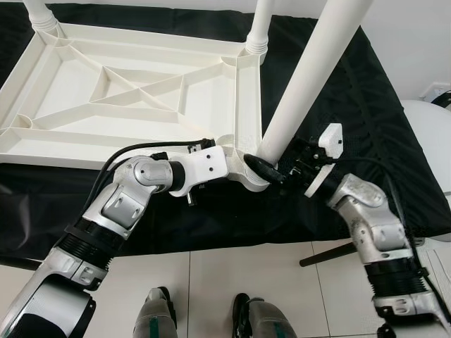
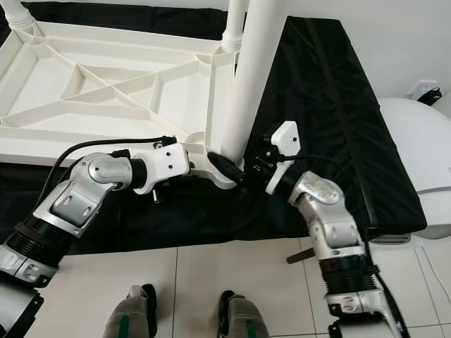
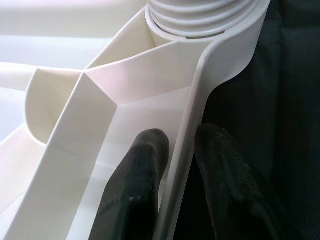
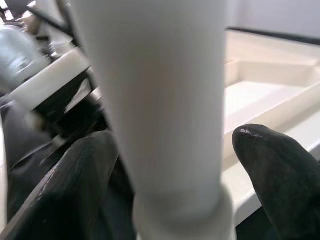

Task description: Building children table

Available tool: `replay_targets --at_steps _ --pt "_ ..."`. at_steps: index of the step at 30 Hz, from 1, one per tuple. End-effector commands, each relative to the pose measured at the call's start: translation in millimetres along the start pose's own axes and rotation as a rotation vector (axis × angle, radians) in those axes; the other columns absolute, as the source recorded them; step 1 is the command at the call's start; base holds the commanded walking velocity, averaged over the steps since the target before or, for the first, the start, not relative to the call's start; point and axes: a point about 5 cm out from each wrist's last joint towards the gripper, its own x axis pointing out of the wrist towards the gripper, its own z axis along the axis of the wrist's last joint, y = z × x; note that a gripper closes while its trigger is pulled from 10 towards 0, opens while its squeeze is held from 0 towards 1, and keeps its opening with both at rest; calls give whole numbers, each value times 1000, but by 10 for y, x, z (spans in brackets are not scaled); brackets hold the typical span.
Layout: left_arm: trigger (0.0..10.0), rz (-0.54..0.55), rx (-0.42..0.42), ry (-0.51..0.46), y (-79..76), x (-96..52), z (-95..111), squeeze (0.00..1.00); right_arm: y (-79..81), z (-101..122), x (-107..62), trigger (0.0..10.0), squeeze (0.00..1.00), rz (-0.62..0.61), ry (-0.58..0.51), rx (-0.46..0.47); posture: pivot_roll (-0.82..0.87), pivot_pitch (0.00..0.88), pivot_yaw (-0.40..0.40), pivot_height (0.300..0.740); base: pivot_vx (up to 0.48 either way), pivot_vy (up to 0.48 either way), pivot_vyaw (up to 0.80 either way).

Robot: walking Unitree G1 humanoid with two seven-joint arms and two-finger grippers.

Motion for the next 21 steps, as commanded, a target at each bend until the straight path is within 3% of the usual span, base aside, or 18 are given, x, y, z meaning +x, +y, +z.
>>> replay_targets --at_steps 1,2,3,4,5,13,21 --pt "10000 15 -2 31 3 -8 -66 0 11 -44 -9 10000 0 66 25 16 98 254 -27 740 0 0 0" --pt "10000 14 -1 31 4 -7 -65 0 -7 -45 -7 10000 0 83 27 19 99 252 -26 740 0 0 0" --pt "10000 13 0 31 4 -6 -63 0 -22 -40 -1 8863 0 108 30 15 99 252 -26 740 0 0 0" --pt "10000 13 0 31 4 -6 -63 0 -22 -40 -1 8863 0 108 30 15 99 252 -26 740 0 0 0" --pt "10000 13 1 31 4 -5 -61 0 -34 -37 4 10000 0 124 33 12 99 252 -26 740 0 0 0" --pt "10000 10 1 29 -6 -3 -57 0 -167 -19 125 10000 0 124 19 -36 109 245 -24 740 0 0 0" --pt "10000 13 2 32 -2 -12 -61 0 -191 3 173 10000 0 128 0 -45 116 238 -26 740 0 0 0"
